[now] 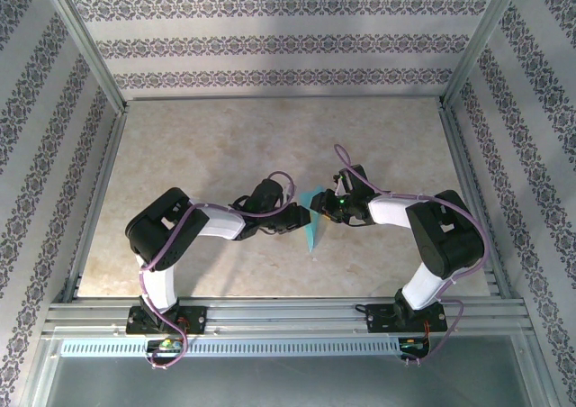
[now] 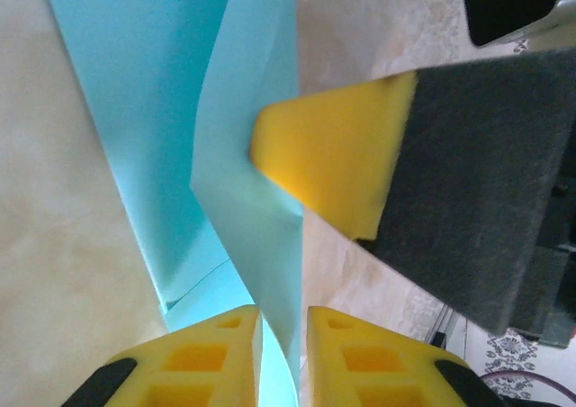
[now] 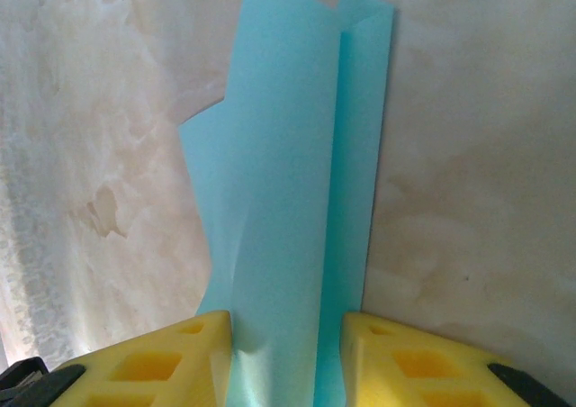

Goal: Fold a paper plane with a square sheet of paper (fold left side to right side)
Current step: Fold the wing for the fifth time at the center of the table.

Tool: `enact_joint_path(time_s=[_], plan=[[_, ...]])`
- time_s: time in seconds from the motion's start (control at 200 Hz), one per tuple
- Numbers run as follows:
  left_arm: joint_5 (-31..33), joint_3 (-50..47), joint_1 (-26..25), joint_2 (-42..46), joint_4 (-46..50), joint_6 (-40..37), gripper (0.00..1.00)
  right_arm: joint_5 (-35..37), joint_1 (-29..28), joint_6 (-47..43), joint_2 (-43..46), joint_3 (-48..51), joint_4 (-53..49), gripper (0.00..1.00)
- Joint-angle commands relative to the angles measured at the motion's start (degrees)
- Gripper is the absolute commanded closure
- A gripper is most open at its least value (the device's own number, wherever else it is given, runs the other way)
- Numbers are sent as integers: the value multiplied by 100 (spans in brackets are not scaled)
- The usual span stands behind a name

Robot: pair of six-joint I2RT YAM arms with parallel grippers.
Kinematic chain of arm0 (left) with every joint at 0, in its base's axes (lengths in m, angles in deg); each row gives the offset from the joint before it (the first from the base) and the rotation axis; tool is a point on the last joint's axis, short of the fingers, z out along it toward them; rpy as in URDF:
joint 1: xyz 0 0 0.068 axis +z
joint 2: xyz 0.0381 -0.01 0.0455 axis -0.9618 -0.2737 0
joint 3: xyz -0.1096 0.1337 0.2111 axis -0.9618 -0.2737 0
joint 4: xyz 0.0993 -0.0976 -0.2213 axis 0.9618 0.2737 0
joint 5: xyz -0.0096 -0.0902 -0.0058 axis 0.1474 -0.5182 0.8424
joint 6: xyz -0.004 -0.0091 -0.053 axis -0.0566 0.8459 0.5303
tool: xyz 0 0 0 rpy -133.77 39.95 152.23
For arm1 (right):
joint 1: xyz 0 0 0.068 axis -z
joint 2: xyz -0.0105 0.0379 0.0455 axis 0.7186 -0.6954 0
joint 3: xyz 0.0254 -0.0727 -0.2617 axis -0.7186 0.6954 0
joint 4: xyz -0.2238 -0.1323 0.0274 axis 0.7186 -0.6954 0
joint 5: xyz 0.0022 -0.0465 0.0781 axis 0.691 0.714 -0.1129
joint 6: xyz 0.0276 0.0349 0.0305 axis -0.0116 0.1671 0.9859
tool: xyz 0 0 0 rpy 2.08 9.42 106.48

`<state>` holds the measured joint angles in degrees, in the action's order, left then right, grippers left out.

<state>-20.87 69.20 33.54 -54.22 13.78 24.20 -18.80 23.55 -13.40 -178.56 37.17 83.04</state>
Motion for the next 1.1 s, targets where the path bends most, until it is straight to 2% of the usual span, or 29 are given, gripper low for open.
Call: enact_joint_path(time_s=[0.0, 0.455, 1.094], plan=[[40, 182, 120, -130, 207, -180, 81, 187, -134, -113, -351, 12, -83, 61], [211, 328, 138, -240, 681, -416, 92, 196, -134, -143, -337, 10, -125, 61], [556, 479, 164, -296, 1371, -766, 96, 196, -134, -161, -333, -7, -137, 61]])
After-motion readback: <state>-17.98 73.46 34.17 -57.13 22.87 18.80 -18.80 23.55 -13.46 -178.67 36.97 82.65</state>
